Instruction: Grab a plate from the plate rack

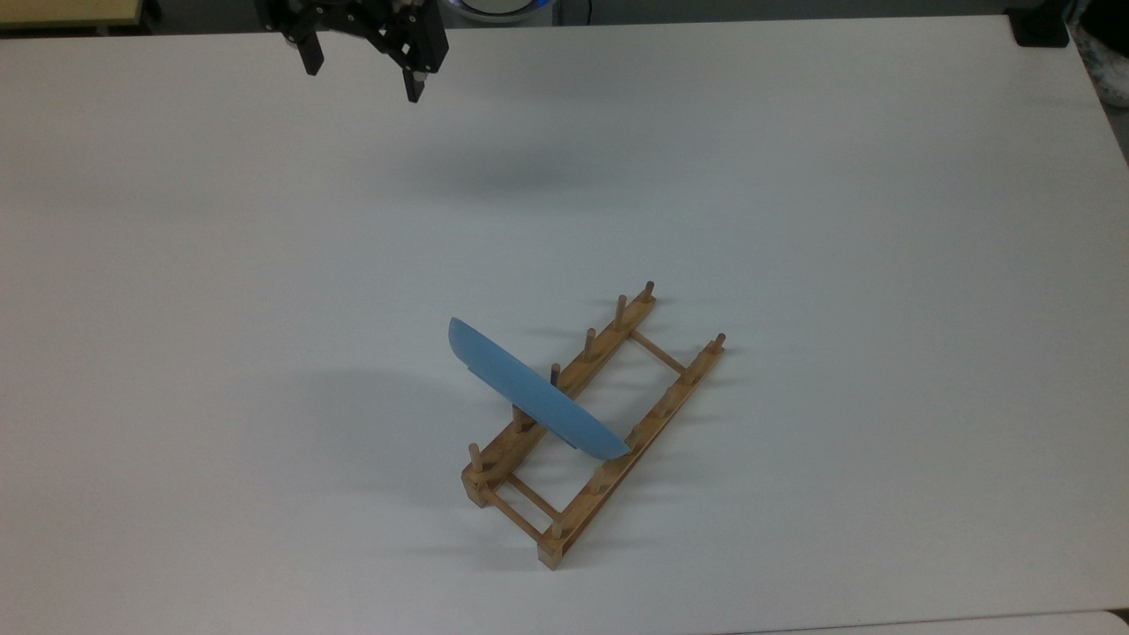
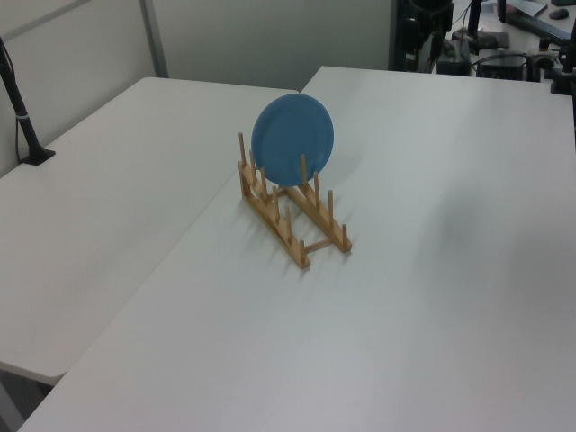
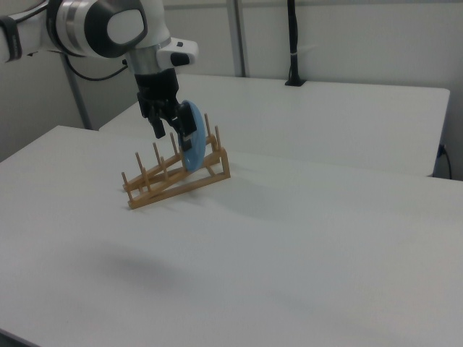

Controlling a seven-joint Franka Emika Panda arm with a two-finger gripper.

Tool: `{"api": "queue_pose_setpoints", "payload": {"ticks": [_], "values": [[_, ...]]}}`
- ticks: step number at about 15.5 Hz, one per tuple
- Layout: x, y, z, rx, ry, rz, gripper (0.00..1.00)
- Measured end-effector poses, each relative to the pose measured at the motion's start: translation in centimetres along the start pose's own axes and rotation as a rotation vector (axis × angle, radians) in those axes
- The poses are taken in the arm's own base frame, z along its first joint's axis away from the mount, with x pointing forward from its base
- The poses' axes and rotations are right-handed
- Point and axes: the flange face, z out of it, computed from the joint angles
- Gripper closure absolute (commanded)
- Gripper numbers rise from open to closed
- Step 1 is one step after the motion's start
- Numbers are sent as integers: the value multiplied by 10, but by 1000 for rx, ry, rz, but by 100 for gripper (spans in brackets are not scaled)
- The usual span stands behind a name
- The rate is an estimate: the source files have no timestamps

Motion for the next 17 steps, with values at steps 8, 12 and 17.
{"api": "queue_pose_setpoints", "payload": {"ticks": [8, 12, 17], "values": [[8, -7, 19, -6, -17, -11, 0], [8, -8, 19, -6, -17, -12, 0], [7, -12, 19, -6, -17, -35, 0]]}}
